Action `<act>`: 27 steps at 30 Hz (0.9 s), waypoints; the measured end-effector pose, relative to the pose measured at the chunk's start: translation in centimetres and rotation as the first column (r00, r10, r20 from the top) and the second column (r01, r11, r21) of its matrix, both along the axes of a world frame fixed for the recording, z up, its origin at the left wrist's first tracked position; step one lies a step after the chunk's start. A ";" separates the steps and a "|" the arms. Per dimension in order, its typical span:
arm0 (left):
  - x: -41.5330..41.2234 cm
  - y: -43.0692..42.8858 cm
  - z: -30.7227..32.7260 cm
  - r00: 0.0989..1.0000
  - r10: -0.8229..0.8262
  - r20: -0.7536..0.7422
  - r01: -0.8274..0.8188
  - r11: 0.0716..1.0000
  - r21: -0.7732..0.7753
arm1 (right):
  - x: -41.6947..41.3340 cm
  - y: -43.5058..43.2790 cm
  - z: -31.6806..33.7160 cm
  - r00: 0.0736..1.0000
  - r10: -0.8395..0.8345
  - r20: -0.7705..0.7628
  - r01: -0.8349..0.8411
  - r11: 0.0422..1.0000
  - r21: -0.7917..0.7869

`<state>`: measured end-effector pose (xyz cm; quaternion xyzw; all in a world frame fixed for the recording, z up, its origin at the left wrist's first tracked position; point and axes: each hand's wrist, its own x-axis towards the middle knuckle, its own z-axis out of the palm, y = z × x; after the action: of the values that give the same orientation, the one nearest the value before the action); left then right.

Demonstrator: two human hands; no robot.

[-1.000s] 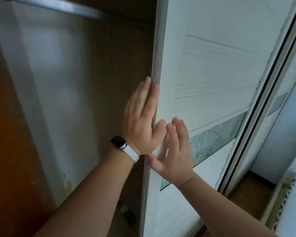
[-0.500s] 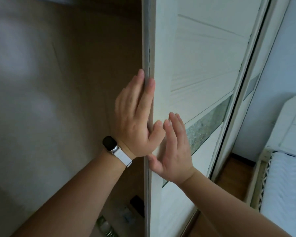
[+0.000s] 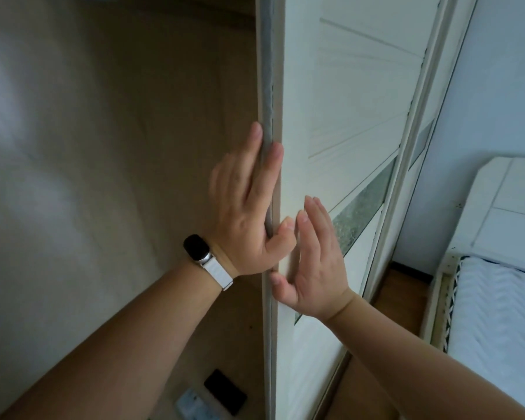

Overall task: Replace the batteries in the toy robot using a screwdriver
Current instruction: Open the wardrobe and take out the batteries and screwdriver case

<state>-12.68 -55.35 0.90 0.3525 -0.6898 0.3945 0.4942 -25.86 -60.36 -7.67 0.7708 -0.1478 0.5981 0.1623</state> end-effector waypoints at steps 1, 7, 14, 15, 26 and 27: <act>-0.3 -0.7 0.0 1.000 0.000 -0.002 0.000 1.000 0.008 | -0.3 -0.6 0.0 1.000 -0.012 -0.002 0.012 1.000 0.008; -1.8 -4.4 0.1 0.995 0.091 0.025 -0.092 0.995 0.031 | -2.5 -4.2 0.0 0.995 -0.085 -0.042 0.087 0.995 0.043; -2.9 -7.5 0.4 0.986 0.157 0.060 -0.161 0.984 0.070 | -4.5 -6.6 0.0 0.984 -0.151 -0.089 0.163 0.976 0.145; -3.1 -7.8 0.4 0.983 0.171 0.061 -0.175 0.982 0.076 | -4.7 -6.7 -0.1 0.982 -0.162 -0.098 0.177 0.969 0.171; -3.5 -10.2 0.8 0.931 0.289 0.223 -0.333 0.921 0.201 | -7.5 -6.8 0.9 0.866 -0.387 -0.316 0.488 0.789 0.374; -3.4 -10.3 0.9 0.921 0.296 0.254 -0.354 0.909 0.222 | -7.6 -6.6 1.1 0.851 -0.406 -0.335 0.518 0.758 0.397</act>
<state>-16.07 -65.64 1.81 0.4807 -0.7166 0.4120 0.2926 -33.45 -66.94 -6.60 0.7888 -0.4560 0.3916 0.1284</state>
